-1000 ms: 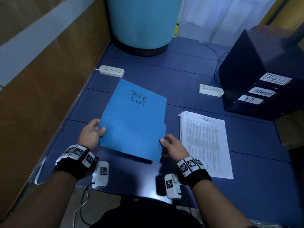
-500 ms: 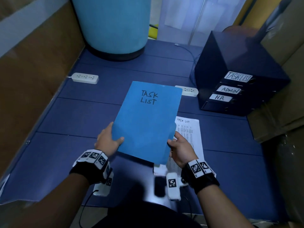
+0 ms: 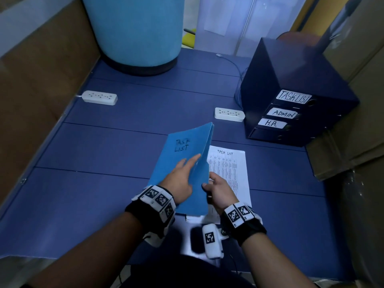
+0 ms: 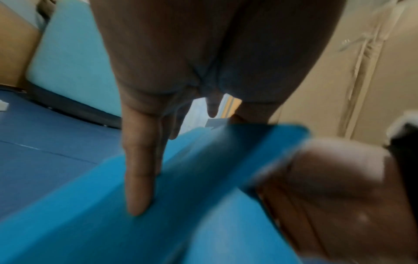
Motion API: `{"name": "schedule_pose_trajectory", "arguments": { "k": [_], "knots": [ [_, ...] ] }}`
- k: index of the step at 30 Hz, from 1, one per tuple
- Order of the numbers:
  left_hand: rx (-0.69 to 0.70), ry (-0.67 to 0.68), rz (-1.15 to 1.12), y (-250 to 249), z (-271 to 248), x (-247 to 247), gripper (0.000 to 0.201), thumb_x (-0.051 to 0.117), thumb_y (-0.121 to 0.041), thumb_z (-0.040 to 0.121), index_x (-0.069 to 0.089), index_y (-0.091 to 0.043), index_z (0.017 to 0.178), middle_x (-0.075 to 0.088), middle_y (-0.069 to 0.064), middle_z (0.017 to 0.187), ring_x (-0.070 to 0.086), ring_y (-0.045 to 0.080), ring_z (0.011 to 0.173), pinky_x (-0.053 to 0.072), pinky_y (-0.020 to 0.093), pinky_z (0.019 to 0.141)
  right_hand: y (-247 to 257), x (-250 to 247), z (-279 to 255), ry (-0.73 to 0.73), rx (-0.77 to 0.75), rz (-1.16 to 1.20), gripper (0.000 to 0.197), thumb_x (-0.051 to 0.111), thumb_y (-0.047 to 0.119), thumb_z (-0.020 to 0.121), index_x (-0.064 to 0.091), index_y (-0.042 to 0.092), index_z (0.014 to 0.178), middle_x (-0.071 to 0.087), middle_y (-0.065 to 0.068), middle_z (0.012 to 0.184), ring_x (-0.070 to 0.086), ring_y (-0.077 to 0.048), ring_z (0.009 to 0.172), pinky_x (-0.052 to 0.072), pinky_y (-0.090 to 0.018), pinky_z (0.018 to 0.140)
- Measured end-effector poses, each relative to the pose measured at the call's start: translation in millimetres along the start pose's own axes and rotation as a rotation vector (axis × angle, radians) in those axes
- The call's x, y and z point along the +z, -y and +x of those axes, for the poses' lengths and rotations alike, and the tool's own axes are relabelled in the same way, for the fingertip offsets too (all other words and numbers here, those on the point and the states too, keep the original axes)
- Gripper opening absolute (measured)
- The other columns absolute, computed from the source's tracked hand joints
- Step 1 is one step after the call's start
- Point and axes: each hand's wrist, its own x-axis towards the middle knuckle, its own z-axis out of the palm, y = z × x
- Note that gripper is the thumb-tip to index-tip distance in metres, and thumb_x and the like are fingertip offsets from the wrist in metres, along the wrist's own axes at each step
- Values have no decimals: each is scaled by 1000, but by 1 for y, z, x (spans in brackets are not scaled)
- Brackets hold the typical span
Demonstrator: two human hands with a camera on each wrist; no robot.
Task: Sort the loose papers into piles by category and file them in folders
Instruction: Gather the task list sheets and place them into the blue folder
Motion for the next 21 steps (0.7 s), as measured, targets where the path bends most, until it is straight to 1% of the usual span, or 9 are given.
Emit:
{"name": "schedule_pose_trajectory", "arguments": {
  "k": [3,6,7,9,11,12,16,18,21],
  "knots": [
    [19,-178,10,6,-11,-44,79,39,10,80,37,-39,141,45,-2,140,42,19,130,37,35,108,-3,-4,5,-85,1,17,33,39,-13,92,62,8,102,70,-13,85,65,-23,70,53,-26,57],
    [-105,-381,12,39,-28,-95,65,40,10,83,54,-33,130,56,-3,130,51,18,120,44,34,101,-11,-7,13,-201,7,44,33,40,-15,90,63,6,99,72,-15,87,67,-27,75,55,-35,70],
    [-156,-439,21,56,-34,-110,63,41,9,83,56,-32,128,57,-3,129,53,19,119,45,34,101,-14,-8,16,-237,11,33,31,41,-14,89,63,6,97,72,-14,85,67,-26,72,54,-35,69],
    [-275,-496,54,94,-44,-134,60,44,7,84,56,-33,127,58,1,132,54,24,119,46,39,101,-18,-8,18,-302,31,-32,27,44,-11,88,62,10,89,67,-9,74,59,-21,60,46,-29,60],
    [-400,-495,67,128,-55,-149,60,46,7,84,54,-31,130,56,7,134,54,30,118,48,43,98,-24,-8,23,-350,70,-87,25,48,-7,87,59,14,80,61,-7,66,50,-19,55,37,-26,56],
    [-448,-485,72,142,-60,-152,60,46,7,84,54,-27,132,55,8,135,53,32,118,49,44,96,-28,-6,26,-380,87,-112,24,50,-5,85,59,16,76,60,-6,64,50,-19,56,37,-27,57],
    [-576,-424,104,194,-74,-149,58,49,4,84,51,-22,136,48,12,139,49,37,121,47,48,96,-50,0,40,-422,120,-261,22,57,3,78,60,21,66,65,-9,72,59,-27,74,46,-40,76],
    [-616,-361,117,214,-75,-145,55,51,-2,86,49,-21,137,44,13,143,48,38,122,46,49,97,-53,7,40,-442,138,-311,21,57,1,82,60,20,72,69,-13,82,61,-29,80,49,-41,83],
    [-643,-267,179,222,-70,-134,52,55,-13,87,46,-22,138,30,11,151,37,37,131,38,51,103,-47,14,35,-484,137,-375,14,55,-2,87,58,11,85,68,-17,92,60,-27,82,45,-32,74]
  ]
}}
